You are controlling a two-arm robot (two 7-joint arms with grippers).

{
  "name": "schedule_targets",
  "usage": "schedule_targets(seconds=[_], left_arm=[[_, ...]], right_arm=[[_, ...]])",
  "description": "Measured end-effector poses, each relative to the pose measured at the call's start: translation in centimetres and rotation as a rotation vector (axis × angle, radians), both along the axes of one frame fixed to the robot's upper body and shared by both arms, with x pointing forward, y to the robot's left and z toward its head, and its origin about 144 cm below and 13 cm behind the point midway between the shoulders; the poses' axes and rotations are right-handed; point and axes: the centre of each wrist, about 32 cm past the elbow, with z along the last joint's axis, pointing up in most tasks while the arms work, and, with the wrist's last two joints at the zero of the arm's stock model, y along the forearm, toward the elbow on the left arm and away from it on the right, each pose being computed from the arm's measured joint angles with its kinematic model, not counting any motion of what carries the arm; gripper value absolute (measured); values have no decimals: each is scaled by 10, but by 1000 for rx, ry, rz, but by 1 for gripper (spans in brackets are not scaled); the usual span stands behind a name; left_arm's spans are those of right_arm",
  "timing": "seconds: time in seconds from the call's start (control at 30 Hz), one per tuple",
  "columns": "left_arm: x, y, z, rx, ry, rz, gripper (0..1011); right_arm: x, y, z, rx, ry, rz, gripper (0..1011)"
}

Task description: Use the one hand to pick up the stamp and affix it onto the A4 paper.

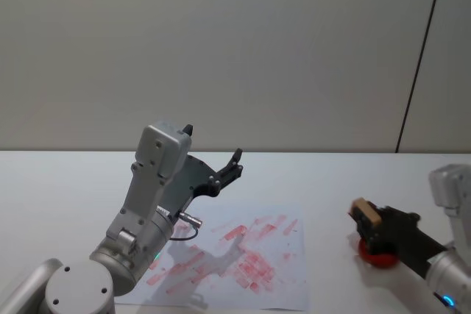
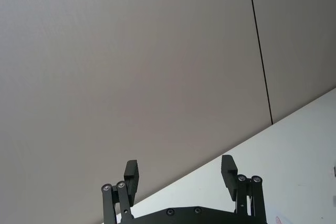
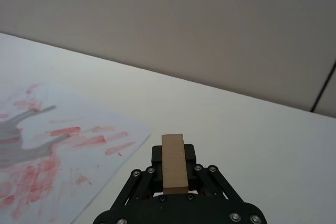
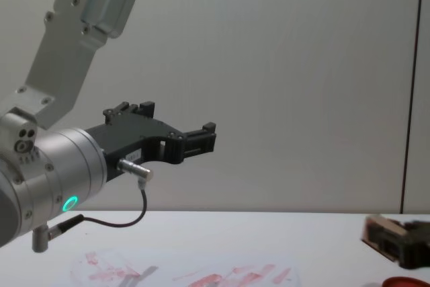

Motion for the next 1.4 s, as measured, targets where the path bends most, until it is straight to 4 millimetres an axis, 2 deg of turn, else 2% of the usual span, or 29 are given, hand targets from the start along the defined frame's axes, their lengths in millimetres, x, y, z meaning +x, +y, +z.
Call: schedule_targets(seconds=[0.5, 0.97, 1.4], left_arm=[[0, 0, 0, 0, 0, 0, 1002], [0, 0, 0, 0, 0, 0, 1002], [0, 0, 0, 0, 0, 0, 1002]], right_arm=[[13, 38, 9, -30, -46, 145, 220], [25, 67, -2, -86, -38, 197, 220], [32, 81, -13, -111, -4, 214, 220]])
